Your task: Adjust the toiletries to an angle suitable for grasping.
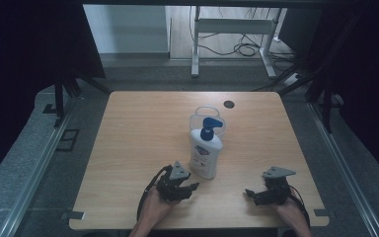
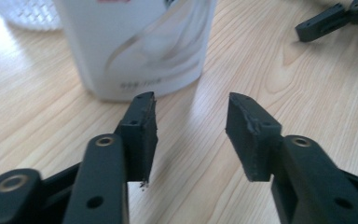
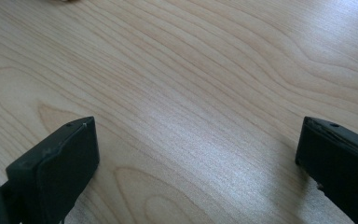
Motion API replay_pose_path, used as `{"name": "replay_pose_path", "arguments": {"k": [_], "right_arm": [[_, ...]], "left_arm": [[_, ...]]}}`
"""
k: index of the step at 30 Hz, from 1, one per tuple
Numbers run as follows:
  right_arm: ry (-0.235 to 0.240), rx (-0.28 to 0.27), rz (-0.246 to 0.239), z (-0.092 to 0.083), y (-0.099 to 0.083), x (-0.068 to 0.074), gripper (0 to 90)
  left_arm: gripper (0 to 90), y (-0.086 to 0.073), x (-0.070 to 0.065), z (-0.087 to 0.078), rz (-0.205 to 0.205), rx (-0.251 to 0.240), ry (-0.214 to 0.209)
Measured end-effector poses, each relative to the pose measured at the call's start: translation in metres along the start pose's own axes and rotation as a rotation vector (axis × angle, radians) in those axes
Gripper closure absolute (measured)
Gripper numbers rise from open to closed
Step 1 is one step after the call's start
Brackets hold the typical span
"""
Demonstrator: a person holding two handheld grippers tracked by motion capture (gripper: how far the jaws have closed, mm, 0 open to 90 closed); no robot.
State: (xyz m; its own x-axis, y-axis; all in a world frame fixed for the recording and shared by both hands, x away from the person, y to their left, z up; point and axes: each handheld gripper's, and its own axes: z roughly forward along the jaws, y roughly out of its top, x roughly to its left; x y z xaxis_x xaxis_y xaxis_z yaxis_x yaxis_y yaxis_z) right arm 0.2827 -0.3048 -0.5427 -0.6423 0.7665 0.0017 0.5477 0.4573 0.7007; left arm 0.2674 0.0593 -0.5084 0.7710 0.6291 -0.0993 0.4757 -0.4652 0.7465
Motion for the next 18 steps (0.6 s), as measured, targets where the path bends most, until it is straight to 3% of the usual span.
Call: {"name": "replay_pose_path", "arguments": {"k": [8,18], "right_arm": [[0.009,0.009,-0.023,-0.002,0.001,0.001,0.0],[0.028,-0.048,-0.022,-0.011,0.009,0.004,0.0]], "left_arm": [[38.4,-0.012,0.0,-0.005,0.008,0.024,0.051],[28.1,-0.027,-0.003,-0.01,-0.004,0.051,0.071]]}}
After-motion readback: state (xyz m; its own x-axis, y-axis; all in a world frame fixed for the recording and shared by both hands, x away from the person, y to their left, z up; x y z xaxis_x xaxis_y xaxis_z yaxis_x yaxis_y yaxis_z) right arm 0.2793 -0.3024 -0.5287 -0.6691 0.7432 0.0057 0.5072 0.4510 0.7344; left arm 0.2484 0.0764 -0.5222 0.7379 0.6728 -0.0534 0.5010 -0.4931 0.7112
